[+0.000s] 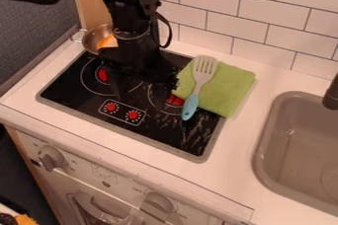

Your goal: Take the yelow things and put it between two burners

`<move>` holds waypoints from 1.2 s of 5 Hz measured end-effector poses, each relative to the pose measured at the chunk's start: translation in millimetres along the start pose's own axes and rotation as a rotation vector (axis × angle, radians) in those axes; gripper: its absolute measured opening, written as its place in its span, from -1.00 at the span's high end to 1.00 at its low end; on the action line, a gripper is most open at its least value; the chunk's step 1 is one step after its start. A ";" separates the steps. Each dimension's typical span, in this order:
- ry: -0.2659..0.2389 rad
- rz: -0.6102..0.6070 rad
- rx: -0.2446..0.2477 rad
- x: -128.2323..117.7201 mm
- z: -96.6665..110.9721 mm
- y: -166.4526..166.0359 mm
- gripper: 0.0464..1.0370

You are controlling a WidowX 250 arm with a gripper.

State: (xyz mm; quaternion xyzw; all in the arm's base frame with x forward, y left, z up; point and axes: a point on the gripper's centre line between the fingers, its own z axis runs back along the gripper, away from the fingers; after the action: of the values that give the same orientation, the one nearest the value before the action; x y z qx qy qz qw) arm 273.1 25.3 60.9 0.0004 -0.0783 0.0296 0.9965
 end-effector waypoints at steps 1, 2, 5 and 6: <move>0.038 -0.009 0.002 -3.6 -7.9 0.9 -0.93; 0.016 -0.015 0.058 40.0 1.5 34.6 -0.93; 0.048 -0.114 0.078 102.3 -15.3 119.7 -0.93; 0.074 -0.121 0.080 113.4 -36.4 126.9 -0.93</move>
State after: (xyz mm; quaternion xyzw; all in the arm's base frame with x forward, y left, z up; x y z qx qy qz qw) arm 383.1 158.8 42.2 0.0437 -0.0401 -0.0275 0.9979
